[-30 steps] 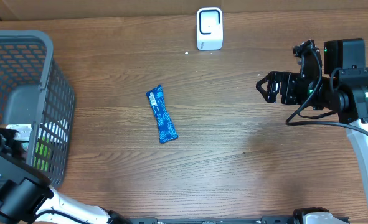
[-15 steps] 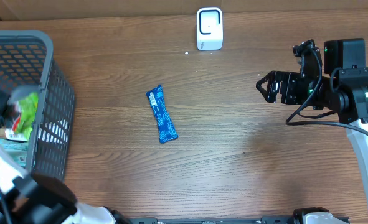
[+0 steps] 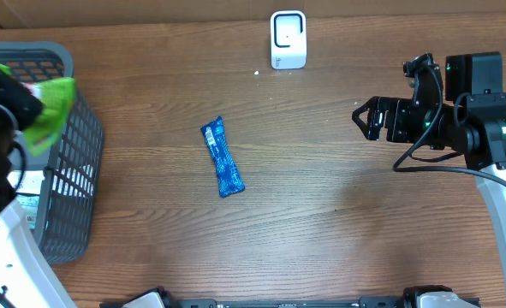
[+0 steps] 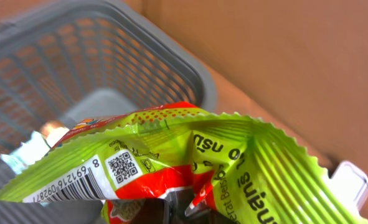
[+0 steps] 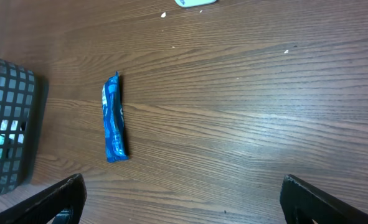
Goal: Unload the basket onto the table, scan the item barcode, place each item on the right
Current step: 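Place the green bag on the table right of the blue bar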
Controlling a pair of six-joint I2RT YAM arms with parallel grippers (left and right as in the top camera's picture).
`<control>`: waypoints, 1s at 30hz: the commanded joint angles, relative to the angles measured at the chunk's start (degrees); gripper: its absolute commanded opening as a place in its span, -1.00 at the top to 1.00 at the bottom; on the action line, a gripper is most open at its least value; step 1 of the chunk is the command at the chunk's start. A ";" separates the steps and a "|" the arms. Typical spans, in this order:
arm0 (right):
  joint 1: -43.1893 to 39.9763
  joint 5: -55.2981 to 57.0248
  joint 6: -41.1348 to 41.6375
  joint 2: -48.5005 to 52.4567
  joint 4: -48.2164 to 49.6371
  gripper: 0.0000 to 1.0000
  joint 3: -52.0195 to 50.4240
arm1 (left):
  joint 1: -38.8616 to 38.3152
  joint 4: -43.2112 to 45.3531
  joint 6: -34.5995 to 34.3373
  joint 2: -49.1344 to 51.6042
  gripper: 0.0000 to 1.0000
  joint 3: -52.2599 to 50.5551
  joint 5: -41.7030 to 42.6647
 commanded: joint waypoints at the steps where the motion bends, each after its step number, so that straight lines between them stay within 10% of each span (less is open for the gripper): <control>1: 0.31 0.33 -0.26 0.11 0.52 -1.00 0.35 | -7.17 -2.12 1.46 1.03 0.92 -0.42 -0.37; 10: 0.20 1.75 0.50 0.11 0.46 -0.98 0.35 | -27.47 0.44 -6.12 6.99 0.92 -13.84 -0.35; 20: 0.20 4.44 3.04 0.11 -0.48 -0.98 0.35 | -47.41 25.35 -16.44 25.53 0.92 -24.92 7.65; 30: 0.22 5.31 2.97 1.07 -2.73 -0.98 0.28 | -53.66 27.52 -17.62 39.85 0.92 -24.92 8.26</control>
